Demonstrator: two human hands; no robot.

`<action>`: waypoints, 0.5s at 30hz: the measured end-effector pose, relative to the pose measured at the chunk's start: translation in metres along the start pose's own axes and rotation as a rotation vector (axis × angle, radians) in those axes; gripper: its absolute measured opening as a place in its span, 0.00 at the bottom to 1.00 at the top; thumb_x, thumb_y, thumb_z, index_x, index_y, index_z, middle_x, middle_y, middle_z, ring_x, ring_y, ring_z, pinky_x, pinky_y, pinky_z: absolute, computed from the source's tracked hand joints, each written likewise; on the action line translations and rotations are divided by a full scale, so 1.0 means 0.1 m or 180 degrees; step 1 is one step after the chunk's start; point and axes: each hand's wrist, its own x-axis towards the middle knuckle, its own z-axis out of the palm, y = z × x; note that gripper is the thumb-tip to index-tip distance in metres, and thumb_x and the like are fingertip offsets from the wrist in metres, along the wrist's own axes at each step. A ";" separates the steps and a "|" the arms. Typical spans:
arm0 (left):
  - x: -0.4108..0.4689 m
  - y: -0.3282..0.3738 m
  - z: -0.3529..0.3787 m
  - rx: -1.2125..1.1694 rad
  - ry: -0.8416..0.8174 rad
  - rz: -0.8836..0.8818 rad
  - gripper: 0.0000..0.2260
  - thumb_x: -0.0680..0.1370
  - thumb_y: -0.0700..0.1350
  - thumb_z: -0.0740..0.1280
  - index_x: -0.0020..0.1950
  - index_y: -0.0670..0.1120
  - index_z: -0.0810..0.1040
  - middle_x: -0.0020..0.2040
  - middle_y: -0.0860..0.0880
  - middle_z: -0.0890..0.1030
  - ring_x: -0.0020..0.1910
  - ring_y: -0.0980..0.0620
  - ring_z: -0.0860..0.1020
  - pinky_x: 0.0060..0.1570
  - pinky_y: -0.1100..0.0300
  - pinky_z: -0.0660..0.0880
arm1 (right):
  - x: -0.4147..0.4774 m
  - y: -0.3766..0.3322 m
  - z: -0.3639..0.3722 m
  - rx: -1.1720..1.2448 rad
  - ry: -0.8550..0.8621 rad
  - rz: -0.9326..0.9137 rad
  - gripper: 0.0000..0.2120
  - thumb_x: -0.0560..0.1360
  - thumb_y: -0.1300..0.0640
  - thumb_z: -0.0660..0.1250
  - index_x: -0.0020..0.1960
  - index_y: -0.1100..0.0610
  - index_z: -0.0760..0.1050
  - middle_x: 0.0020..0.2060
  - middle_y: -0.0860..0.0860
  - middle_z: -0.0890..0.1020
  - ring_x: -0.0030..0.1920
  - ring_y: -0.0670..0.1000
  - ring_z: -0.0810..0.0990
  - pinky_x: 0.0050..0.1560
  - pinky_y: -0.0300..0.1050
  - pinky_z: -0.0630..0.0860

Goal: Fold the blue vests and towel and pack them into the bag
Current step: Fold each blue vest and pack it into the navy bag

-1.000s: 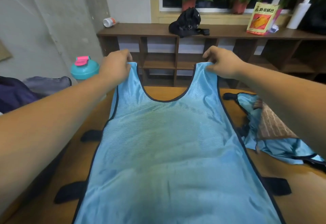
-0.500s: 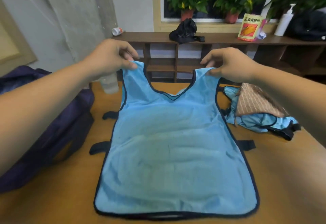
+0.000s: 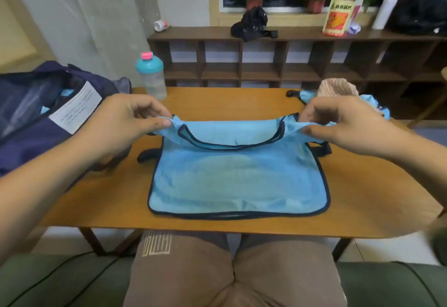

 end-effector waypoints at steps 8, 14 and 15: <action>-0.66 -0.25 0.34 0.0222 -0.0540 0.0320 0.04 0.73 0.49 0.79 0.45 0.53 0.87 0.42 0.55 0.85 0.39 0.55 0.80 0.41 0.71 0.70 | -0.63 0.17 0.56 0.0019 -0.0561 -0.0185 0.15 0.72 0.67 0.76 0.46 0.47 0.81 0.42 0.45 0.84 0.44 0.51 0.83 0.44 0.48 0.78; -0.84 -0.46 0.45 0.0135 -0.0917 0.0378 0.05 0.72 0.53 0.81 0.45 0.57 0.88 0.41 0.52 0.83 0.38 0.49 0.80 0.41 0.55 0.75 | -0.78 0.24 0.61 -0.0072 -0.0644 -0.0300 0.19 0.70 0.69 0.75 0.46 0.44 0.81 0.43 0.44 0.83 0.45 0.50 0.82 0.43 0.42 0.76; -0.85 -0.49 0.45 0.0093 -0.0910 0.0394 0.05 0.73 0.54 0.81 0.45 0.57 0.88 0.40 0.51 0.82 0.37 0.49 0.79 0.40 0.55 0.75 | -0.79 0.25 0.60 -0.0066 -0.0605 -0.0303 0.19 0.70 0.69 0.75 0.46 0.44 0.81 0.44 0.44 0.82 0.45 0.50 0.82 0.43 0.44 0.77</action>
